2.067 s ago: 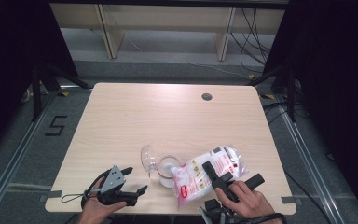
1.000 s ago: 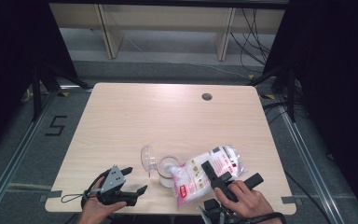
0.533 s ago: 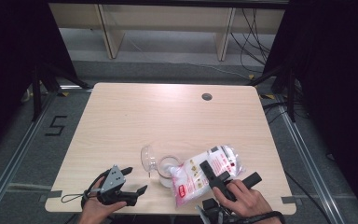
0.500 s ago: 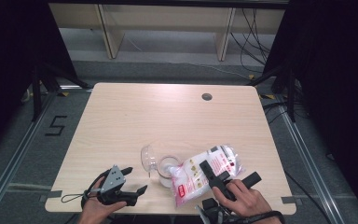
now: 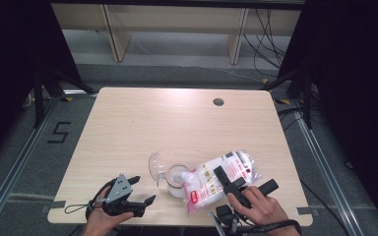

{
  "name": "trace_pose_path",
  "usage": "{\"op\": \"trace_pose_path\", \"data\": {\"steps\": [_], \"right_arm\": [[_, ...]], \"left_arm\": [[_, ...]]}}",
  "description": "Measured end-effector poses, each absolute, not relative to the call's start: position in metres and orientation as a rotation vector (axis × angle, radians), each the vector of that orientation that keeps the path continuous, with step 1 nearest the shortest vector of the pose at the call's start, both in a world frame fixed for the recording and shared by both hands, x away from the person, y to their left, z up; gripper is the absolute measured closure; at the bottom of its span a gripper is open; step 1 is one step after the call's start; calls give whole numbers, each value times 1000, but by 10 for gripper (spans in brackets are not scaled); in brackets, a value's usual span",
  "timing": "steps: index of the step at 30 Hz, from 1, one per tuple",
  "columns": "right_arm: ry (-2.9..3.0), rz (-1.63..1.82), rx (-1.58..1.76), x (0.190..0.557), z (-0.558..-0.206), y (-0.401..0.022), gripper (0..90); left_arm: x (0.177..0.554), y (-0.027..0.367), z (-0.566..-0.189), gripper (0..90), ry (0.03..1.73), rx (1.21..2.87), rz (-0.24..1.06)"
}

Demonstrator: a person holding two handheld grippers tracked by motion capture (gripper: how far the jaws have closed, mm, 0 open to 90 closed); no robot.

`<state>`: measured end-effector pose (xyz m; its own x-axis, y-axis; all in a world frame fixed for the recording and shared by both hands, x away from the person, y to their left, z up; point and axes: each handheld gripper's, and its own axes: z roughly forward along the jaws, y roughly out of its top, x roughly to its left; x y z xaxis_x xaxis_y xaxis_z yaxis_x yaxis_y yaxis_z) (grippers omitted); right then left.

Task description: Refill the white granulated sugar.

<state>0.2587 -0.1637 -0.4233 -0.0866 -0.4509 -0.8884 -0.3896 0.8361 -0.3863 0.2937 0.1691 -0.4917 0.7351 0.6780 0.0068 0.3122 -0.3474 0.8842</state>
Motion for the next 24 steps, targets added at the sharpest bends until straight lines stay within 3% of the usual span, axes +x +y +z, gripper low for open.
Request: {"op": "trace_pose_path", "data": {"steps": [24], "right_arm": [[1705,-27,-624,262,-424,-163,663]], "left_arm": [[293,169,-493,174,779,1944,443]]}}
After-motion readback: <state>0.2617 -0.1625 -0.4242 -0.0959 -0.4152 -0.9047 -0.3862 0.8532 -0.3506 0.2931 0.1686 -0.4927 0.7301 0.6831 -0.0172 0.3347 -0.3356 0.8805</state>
